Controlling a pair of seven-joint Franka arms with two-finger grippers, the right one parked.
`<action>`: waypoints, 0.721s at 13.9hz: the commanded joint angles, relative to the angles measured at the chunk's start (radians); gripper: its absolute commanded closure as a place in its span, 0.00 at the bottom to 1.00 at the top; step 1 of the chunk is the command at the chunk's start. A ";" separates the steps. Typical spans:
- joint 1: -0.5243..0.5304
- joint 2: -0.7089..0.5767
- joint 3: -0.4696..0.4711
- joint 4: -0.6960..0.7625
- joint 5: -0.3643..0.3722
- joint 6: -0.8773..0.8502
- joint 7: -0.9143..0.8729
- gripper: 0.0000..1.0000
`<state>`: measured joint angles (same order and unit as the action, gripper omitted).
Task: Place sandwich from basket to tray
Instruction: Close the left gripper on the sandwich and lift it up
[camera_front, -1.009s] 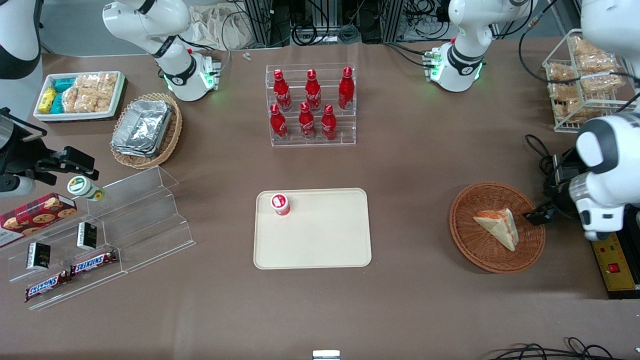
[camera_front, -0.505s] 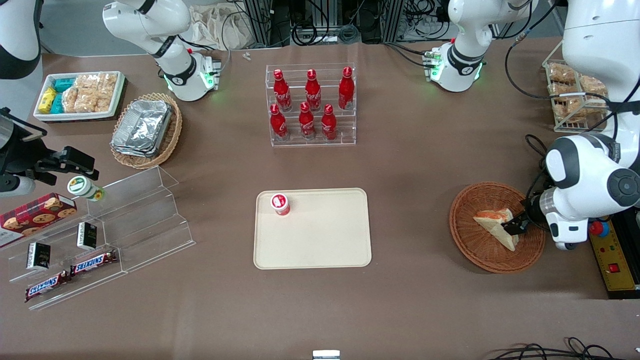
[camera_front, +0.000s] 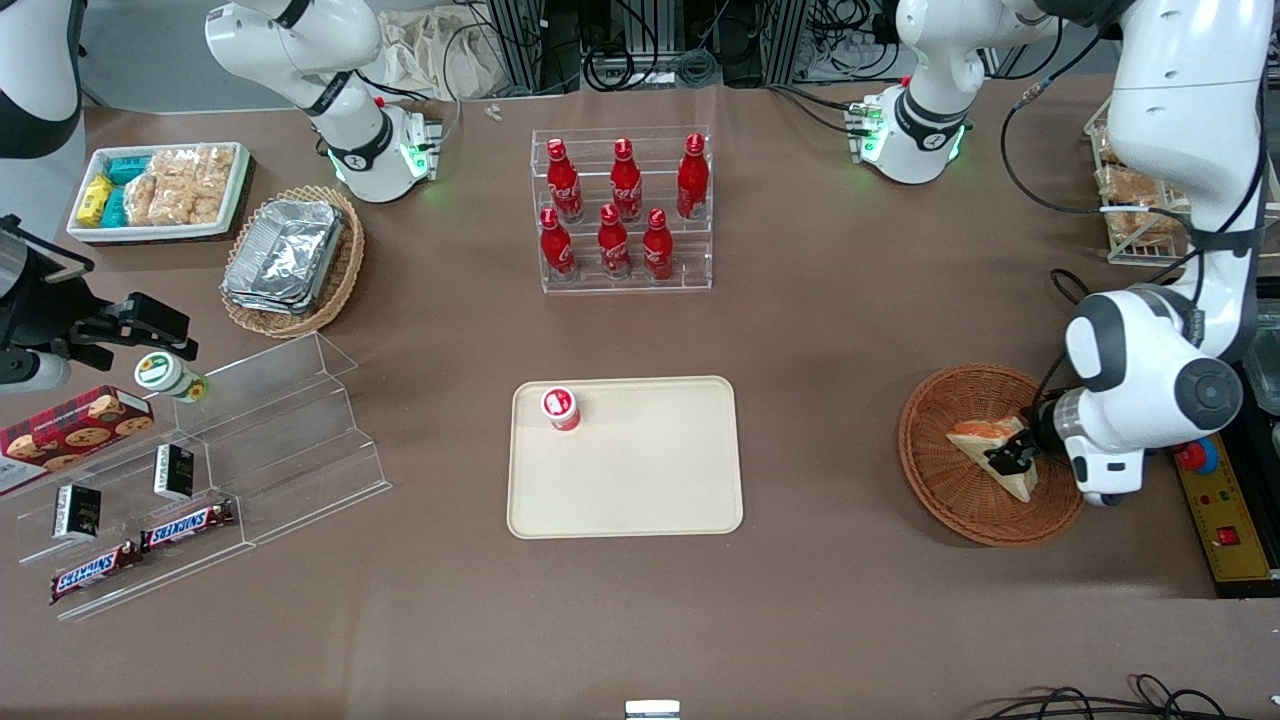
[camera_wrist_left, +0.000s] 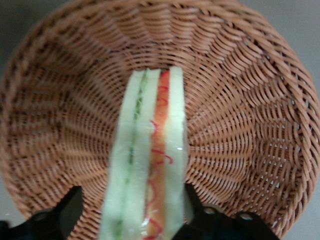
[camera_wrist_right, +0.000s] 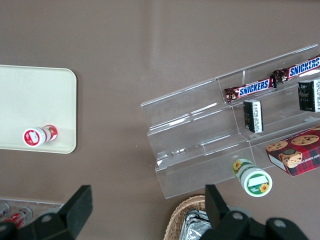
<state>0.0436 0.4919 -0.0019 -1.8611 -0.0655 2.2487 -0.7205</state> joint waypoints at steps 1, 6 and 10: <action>-0.019 0.007 0.005 -0.006 -0.011 0.032 -0.043 0.77; -0.019 -0.051 0.005 -0.009 0.006 -0.007 -0.025 1.00; -0.030 -0.244 -0.019 0.034 0.021 -0.320 0.063 1.00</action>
<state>0.0273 0.3760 -0.0051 -1.8215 -0.0611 2.0574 -0.7062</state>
